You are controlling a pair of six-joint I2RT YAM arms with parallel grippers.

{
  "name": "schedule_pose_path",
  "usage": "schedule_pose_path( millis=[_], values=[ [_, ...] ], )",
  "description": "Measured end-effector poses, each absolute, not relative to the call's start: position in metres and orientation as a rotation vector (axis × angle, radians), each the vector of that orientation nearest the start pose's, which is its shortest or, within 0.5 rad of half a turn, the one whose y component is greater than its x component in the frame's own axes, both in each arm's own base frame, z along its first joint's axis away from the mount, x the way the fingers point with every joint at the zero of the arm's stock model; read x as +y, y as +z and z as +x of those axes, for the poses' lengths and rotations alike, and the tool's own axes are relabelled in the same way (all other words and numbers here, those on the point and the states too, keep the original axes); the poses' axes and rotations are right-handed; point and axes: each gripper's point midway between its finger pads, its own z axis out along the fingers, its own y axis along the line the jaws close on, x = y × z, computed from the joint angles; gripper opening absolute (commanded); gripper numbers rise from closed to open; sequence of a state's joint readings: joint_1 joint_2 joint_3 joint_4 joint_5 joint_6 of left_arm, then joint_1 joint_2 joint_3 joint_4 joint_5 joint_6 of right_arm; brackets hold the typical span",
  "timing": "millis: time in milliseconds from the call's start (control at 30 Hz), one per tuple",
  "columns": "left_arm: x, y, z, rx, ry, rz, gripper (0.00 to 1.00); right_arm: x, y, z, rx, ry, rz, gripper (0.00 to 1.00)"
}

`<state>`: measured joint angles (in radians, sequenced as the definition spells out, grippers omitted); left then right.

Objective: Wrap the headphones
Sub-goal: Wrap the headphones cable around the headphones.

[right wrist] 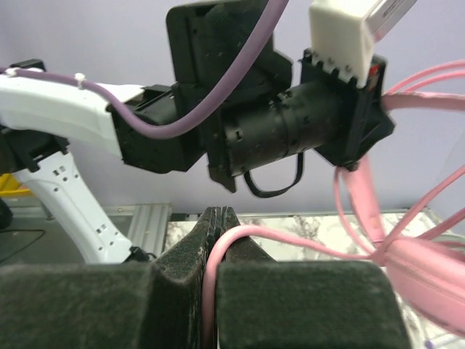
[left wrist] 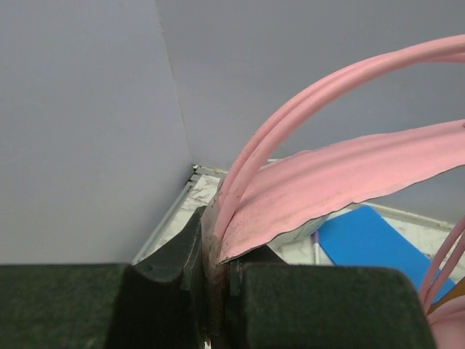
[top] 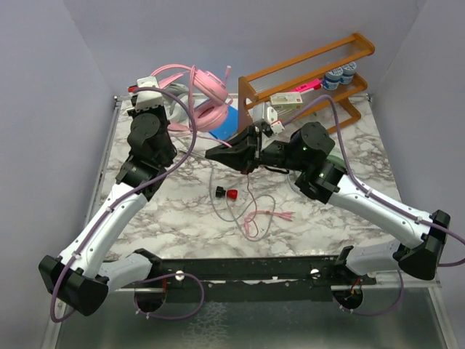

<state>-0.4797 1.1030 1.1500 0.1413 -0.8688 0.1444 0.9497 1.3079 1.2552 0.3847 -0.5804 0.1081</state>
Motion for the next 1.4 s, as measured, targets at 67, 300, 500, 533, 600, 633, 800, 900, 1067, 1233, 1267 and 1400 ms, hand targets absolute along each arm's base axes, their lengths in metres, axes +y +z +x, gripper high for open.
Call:
schedule_pose_path(
  millis=[67,300,500,533,600,633,800,900,1067,1233,1267,1400],
  values=[
    [-0.031,0.414,0.355,1.438,0.334,-0.249,0.0,0.397,0.453,0.167,0.979,1.201,-1.038,0.01],
    [-0.033,0.407,0.348,1.486,0.407,-0.067,0.0,0.384,0.467,0.169,0.993,1.019,-1.184,0.03],
    [-0.034,0.39,0.344,1.532,0.523,0.157,0.0,0.366,0.446,0.175,1.112,0.862,-1.309,0.01],
    [-0.035,0.388,0.343,1.536,0.535,0.193,0.0,0.363,0.445,0.179,1.132,0.825,-1.311,0.01],
    [-0.038,0.382,0.342,1.55,0.555,0.283,0.0,0.354,0.44,0.188,1.17,0.742,-1.306,0.01],
    [-0.041,0.381,0.342,1.551,0.555,0.319,0.0,0.35,0.437,0.194,1.191,0.699,-1.3,0.01],
    [-0.057,0.372,0.337,1.552,0.516,0.517,0.0,0.331,0.431,0.226,1.266,0.481,-1.239,0.01],
    [-0.067,0.368,0.331,1.544,0.466,0.607,0.0,0.32,0.433,0.242,1.291,0.368,-1.191,0.04],
    [-0.08,0.368,0.321,1.534,0.378,0.689,0.0,0.311,0.43,0.262,1.297,0.235,-1.144,0.04],
    [-0.093,0.368,0.307,1.523,0.266,0.739,0.0,0.305,0.407,0.285,1.323,0.183,-1.129,0.03],
    [-0.094,0.368,0.306,1.522,0.252,0.742,0.0,0.302,0.403,0.29,1.329,0.177,-1.122,0.03],
    [-0.099,0.376,0.3,1.515,0.196,0.736,0.0,0.293,0.39,0.309,1.343,0.175,-1.099,0.03]
  ],
)
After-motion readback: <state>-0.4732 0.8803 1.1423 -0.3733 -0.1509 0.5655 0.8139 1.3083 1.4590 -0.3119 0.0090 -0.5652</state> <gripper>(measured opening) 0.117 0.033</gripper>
